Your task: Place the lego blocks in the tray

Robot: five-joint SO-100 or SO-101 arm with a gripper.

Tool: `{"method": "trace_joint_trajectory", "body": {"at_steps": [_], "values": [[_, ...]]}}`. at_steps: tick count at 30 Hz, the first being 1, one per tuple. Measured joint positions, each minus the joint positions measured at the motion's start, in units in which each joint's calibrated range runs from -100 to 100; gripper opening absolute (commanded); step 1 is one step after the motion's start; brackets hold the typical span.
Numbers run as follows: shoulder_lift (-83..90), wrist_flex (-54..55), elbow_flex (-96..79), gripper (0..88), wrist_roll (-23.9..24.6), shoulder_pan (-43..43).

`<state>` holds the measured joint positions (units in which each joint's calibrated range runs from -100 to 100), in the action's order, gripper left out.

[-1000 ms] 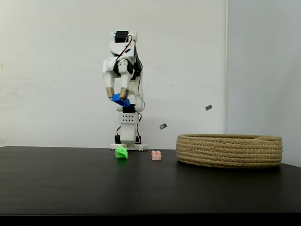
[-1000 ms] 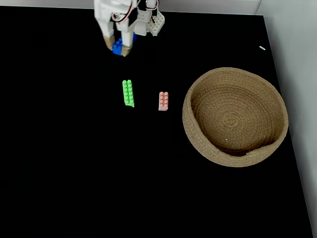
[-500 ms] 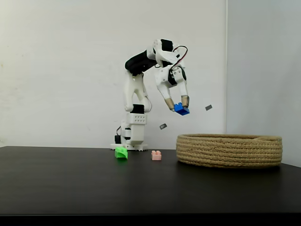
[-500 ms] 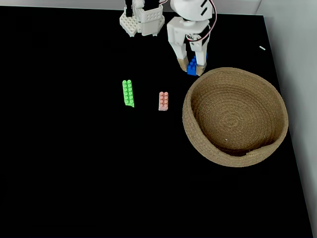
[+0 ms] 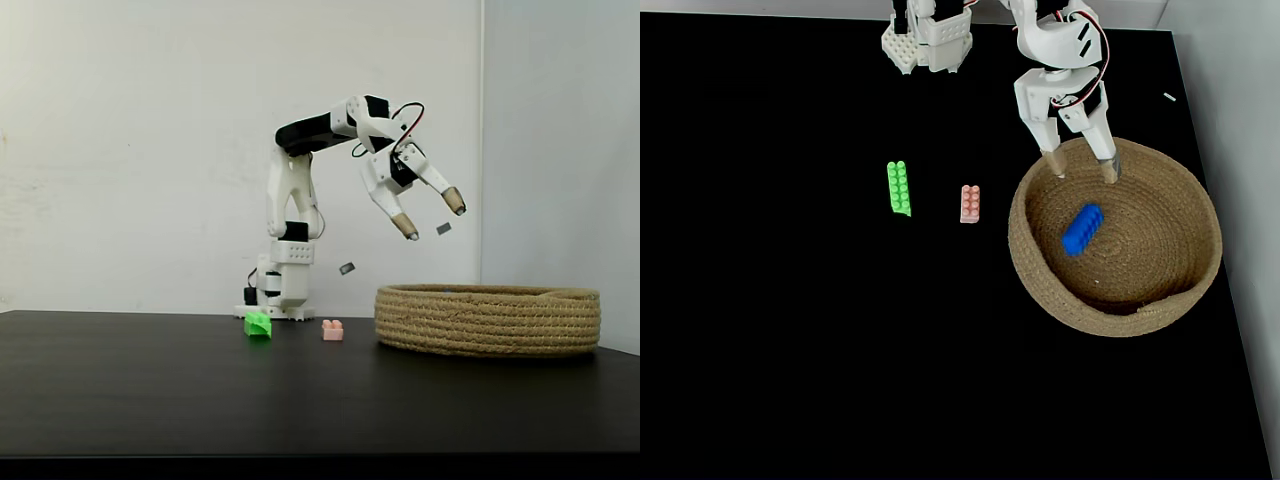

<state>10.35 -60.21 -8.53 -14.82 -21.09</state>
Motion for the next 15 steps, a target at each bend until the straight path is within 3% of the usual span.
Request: {"method": "trace_joint_trajectory", "body": {"at_steps": [5,15], "values": [[0.0,-3.5,-0.9,27.8,-2.3,4.0],[0.0,-18.8,-4.4,28.5,-18.9,20.0]]}}
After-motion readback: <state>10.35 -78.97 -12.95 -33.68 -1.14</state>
